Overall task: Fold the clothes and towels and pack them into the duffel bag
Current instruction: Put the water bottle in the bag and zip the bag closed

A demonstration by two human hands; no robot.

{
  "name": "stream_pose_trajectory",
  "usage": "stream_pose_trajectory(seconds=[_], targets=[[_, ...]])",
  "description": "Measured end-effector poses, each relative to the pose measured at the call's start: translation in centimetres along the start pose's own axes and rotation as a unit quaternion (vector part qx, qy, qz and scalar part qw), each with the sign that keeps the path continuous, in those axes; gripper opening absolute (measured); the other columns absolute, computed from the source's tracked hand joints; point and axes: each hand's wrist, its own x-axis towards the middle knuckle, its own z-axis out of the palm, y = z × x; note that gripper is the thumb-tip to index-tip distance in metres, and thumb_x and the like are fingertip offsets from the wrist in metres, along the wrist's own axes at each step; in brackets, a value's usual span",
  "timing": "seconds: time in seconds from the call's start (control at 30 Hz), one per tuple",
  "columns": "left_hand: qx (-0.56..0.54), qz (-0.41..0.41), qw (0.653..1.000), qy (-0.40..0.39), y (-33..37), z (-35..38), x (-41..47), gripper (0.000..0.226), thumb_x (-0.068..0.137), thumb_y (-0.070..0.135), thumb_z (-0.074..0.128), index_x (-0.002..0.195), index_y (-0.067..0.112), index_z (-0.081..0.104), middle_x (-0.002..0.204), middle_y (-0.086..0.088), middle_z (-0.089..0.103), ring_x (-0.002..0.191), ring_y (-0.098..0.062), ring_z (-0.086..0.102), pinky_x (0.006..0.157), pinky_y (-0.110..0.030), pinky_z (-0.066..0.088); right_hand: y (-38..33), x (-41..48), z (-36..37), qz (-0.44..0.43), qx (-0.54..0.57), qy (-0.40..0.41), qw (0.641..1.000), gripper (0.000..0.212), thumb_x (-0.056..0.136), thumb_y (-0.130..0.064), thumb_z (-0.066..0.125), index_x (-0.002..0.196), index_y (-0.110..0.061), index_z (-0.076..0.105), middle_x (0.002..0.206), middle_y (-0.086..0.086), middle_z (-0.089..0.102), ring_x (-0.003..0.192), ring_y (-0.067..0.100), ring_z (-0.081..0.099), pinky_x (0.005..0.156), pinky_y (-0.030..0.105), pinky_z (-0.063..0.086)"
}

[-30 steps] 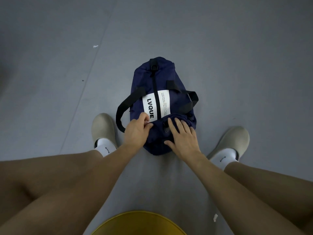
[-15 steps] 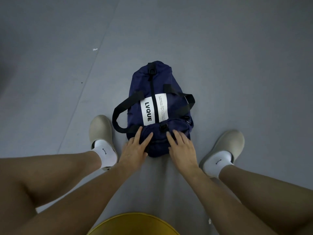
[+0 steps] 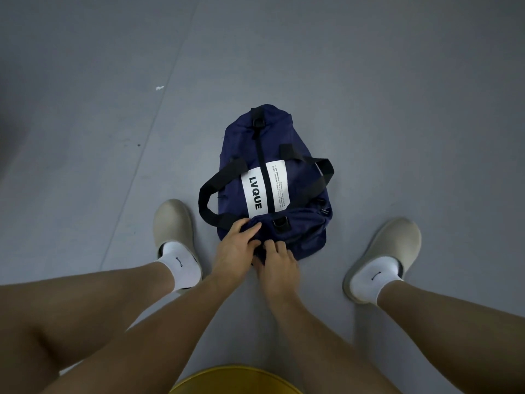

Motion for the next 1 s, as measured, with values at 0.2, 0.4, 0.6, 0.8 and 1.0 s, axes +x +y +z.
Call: stream_pose_trajectory(seconds=[0.2, 0.4, 0.6, 0.8, 1.0], targets=[[-0.007, -0.015, 0.999, 0.037, 0.2, 0.2, 0.8, 0.036, 0.101, 0.014, 0.054, 0.132, 0.026, 0.065, 0.140, 0.008, 0.052, 0.119, -0.009, 0.054, 0.093, -0.011, 0.034, -0.9, 0.4, 1.3, 0.008, -0.002, 0.015, 1.000, 0.022, 0.093, -0.029, 0.063, 0.112, -0.018, 0.057, 0.109, 0.002, 0.059, 0.098, 0.025, 0.058, 0.078, 0.037, 0.049], [-0.034, 0.012, 0.999, 0.039, -0.6, -0.6, 0.4, 0.044, 0.098, -0.001, 0.050, 0.130, 0.023, 0.068, 0.133, 0.004, 0.058, 0.117, -0.011, 0.055, 0.091, -0.007, 0.035, -0.2, 0.1, 1.0, -0.031, 0.027, 0.038, 0.998, 0.008, 0.095, -0.020, 0.062, 0.102, -0.019, 0.066, 0.099, -0.001, 0.065, 0.085, 0.023, 0.059, 0.068, 0.035, 0.050], [-0.005, 0.080, 0.997, 0.012, -1.6, 0.3, -1.5, 0.052, 0.094, 0.010, 0.065, 0.141, 0.030, 0.057, 0.137, -0.002, 0.053, 0.116, -0.019, 0.056, 0.096, -0.024, 0.047, 1.1, -0.7, -0.4, -0.051, 0.039, 0.025, 0.998, 0.011, 0.098, -0.022, 0.056, 0.100, -0.019, 0.066, 0.096, -0.002, 0.064, 0.084, 0.020, 0.060, 0.070, 0.033, 0.051], [0.039, 0.127, 0.991, -0.008, -2.1, 0.9, -1.3, 0.068, 0.089, -0.004, 0.059, 0.148, 0.027, 0.048, 0.130, -0.011, 0.052, 0.107, -0.029, 0.058, 0.090, -0.042, 0.055, 1.6, -0.8, -1.1, -0.058, 0.016, 0.042, 0.997, 0.009, 0.097, -0.022, 0.058, 0.097, -0.017, 0.066, 0.093, 0.000, 0.065, 0.082, 0.020, 0.062, 0.067, 0.032, 0.050], [0.049, 0.121, 0.991, -0.003, -3.1, 0.6, -1.0, 0.070, 0.088, -0.006, 0.060, 0.149, 0.027, 0.047, 0.130, -0.012, 0.051, 0.106, -0.030, 0.059, 0.091, -0.042, 0.056, 3.6, 1.1, -2.7, -0.001, 0.010, 0.097, 0.995, 0.008, 0.096, -0.017, 0.060, 0.091, -0.013, 0.065, 0.087, 0.005, 0.064, 0.076, 0.027, 0.063, 0.059, 0.038, 0.051]])
